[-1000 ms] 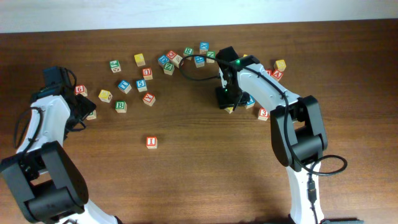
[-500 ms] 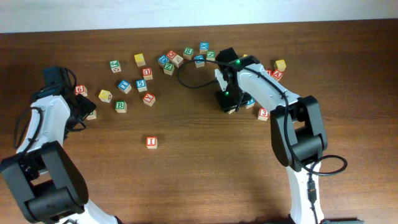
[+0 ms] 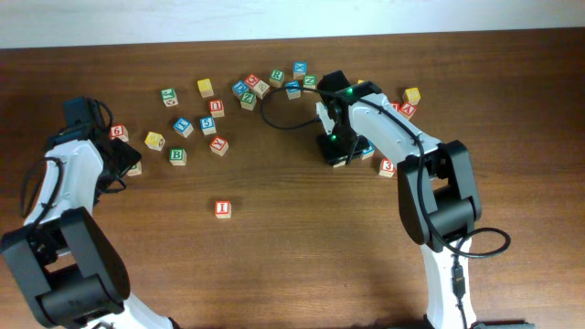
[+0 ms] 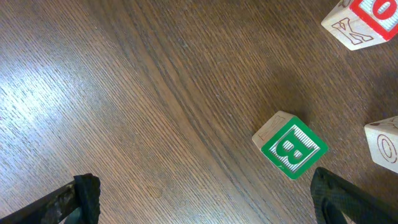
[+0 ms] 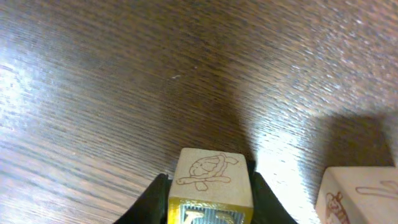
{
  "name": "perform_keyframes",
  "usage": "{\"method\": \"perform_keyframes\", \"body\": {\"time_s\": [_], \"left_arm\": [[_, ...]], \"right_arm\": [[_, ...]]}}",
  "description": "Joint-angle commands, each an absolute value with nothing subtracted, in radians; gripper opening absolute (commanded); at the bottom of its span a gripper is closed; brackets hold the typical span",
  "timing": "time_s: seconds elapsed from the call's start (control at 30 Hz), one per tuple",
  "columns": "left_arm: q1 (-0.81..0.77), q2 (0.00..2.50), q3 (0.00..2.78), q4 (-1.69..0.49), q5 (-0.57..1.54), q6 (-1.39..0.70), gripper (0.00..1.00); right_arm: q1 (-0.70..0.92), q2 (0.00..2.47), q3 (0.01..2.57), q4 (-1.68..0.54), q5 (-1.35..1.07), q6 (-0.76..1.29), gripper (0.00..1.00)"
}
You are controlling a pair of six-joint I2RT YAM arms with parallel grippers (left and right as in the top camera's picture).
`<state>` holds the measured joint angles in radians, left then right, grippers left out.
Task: Spell out ICRA
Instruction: 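Carry the yellow C block toward the red I block in the center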
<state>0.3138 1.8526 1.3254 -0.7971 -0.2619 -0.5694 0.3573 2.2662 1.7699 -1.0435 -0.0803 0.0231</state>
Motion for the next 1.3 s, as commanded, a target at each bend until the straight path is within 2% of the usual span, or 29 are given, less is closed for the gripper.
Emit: {"method": "perform_keyframes", "body": {"time_s": [0.0, 0.07, 0.13, 0.17, 0.53, 0.83, 1.17, 1.27], "left_arm": [[0.315, 1.831, 1.322, -0.798, -0.265, -0.572, 0.99], [0.315, 1.831, 1.322, -0.798, -0.265, -0.572, 0.99], [0.315, 1.831, 1.322, -0.798, -0.265, -0.572, 0.99], [0.315, 1.831, 1.322, -0.798, -0.265, -0.572, 0.99], [0.315, 1.831, 1.322, -0.798, -0.265, -0.572, 0.99], [0.315, 1.831, 1.322, -0.798, -0.265, -0.572, 0.99], [0.315, 1.831, 1.322, -0.798, -0.265, -0.572, 1.0], [0.315, 1.831, 1.322, -0.798, -0.265, -0.572, 0.99]], "right_arm": [[0.365, 2.281, 1.772, -1.041, -0.093, 0.027, 0.12], [0.365, 2.281, 1.772, -1.042, -0.093, 0.027, 0.14], [0.365, 2.281, 1.772, -1.044, -0.093, 0.027, 0.31], [0.365, 2.281, 1.772, -1.044, -0.093, 0.027, 0.33], [0.407, 2.281, 1.772, -1.098, -0.218, 0.068, 0.35], [0.545, 2.281, 1.772, -1.104, -0.218, 0.259, 0.35], [0.749, 2.281, 1.772, -1.077, -0.194, 0.37, 0.36], [0.786, 2.281, 1.772, -1.075, -0.168, 0.427, 0.39]]}}
